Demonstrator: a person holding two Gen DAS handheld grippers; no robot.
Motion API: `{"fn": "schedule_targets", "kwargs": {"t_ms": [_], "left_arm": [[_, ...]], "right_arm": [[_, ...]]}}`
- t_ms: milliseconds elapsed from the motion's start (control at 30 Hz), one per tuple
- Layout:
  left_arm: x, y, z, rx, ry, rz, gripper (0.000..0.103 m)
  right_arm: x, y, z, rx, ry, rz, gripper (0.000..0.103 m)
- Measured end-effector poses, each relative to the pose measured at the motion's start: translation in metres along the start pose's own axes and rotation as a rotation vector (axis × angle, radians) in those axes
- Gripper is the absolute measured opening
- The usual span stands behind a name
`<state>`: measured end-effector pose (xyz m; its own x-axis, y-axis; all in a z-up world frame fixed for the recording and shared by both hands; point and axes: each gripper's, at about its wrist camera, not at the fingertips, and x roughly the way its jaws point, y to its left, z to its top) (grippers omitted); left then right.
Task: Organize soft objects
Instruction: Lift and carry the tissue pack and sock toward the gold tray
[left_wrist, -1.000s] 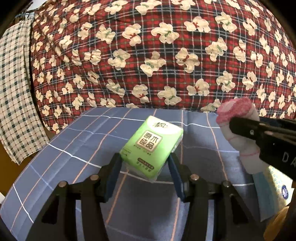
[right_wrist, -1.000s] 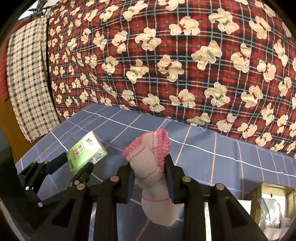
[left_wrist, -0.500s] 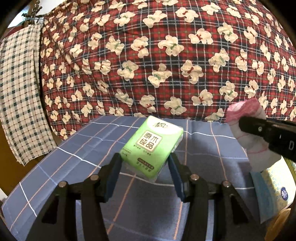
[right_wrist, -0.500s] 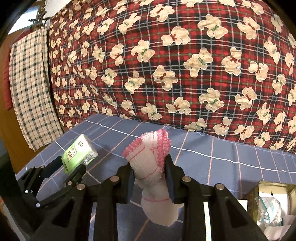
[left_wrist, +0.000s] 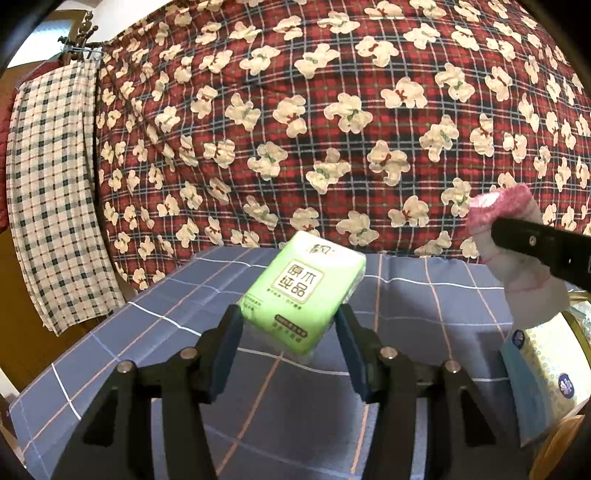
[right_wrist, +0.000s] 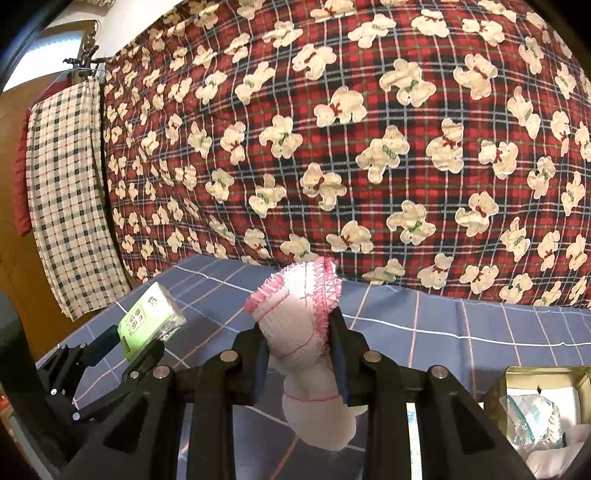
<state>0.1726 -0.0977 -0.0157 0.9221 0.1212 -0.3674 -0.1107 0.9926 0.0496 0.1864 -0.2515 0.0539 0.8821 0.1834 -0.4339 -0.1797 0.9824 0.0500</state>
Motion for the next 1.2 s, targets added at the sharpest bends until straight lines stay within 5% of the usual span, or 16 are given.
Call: {"fn": "schedule_targets", "kwargs": {"t_ms": [1200], "left_arm": [[-0.02,0.004,-0.003,-0.044,-0.076,0.002,0.051]], "right_arm": [[-0.031,-0.001,-0.002,-0.005,-0.115,0.023,0.032]]}}
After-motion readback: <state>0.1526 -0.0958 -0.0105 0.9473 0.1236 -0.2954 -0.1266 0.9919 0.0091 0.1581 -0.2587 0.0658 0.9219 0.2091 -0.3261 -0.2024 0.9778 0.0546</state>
